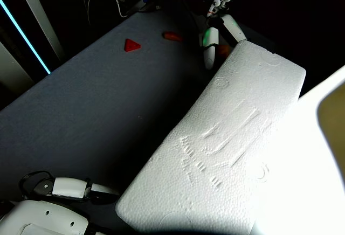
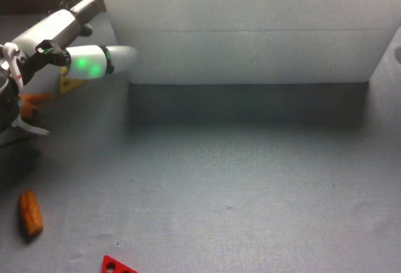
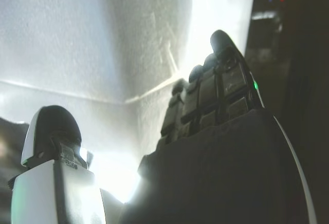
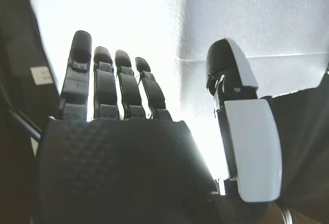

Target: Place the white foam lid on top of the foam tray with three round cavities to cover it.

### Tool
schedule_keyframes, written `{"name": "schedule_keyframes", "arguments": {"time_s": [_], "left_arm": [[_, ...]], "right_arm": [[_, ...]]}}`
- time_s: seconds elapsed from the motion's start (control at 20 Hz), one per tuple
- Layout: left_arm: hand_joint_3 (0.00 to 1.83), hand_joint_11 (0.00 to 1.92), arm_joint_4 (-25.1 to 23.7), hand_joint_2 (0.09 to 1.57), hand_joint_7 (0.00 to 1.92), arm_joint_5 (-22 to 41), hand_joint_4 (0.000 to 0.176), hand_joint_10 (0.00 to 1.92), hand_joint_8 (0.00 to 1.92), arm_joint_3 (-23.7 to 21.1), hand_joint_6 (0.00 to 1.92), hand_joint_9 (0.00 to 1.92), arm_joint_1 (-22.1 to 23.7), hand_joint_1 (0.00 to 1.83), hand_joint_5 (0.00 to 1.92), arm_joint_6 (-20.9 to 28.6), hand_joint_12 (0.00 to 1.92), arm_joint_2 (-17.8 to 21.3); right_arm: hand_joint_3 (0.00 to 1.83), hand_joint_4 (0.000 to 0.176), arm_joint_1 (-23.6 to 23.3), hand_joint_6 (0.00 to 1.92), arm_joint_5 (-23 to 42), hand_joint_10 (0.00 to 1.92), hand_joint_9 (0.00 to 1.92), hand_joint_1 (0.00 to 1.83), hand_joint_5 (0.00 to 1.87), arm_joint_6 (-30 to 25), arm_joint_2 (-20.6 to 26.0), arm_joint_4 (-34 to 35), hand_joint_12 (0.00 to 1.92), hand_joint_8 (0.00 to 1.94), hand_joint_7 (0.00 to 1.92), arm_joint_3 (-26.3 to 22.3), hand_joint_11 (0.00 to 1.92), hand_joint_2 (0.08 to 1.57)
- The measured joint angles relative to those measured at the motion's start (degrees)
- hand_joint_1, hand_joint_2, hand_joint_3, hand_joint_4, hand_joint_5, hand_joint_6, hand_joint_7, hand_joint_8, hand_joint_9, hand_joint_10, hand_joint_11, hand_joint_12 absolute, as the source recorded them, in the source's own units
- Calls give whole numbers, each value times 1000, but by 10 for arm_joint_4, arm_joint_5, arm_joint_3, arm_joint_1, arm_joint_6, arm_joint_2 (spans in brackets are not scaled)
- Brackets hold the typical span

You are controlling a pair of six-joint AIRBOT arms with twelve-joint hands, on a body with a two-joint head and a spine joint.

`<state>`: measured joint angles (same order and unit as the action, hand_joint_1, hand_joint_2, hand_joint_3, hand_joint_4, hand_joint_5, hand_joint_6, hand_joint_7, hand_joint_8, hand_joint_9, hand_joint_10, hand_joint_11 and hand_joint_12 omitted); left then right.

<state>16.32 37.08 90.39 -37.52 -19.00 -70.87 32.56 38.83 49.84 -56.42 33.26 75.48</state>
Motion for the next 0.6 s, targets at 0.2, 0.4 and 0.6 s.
{"name": "schedule_keyframes", "arguments": {"time_s": [0.2,0.4,0.6], "left_arm": [[4,0,-3,1081,0,21,19,0,0,-29,1,0,-8,521,6,-4,476,22],[1,0,-10,1090,0,61,27,0,0,-63,0,0,-30,526,5,-10,254,59],[11,0,-16,1119,0,84,0,0,0,-88,8,0,-46,538,31,-9,0,78]], "right_arm": [[0,0,14,0,13,0,0,554,0,0,21,-1,424,0,0,-27,0,1271],[0,0,38,0,44,2,5,572,0,0,61,-20,450,0,0,-66,0,1264],[3,0,49,0,61,19,44,397,0,0,78,-37,1055,0,0,-89,0,1260]]}}
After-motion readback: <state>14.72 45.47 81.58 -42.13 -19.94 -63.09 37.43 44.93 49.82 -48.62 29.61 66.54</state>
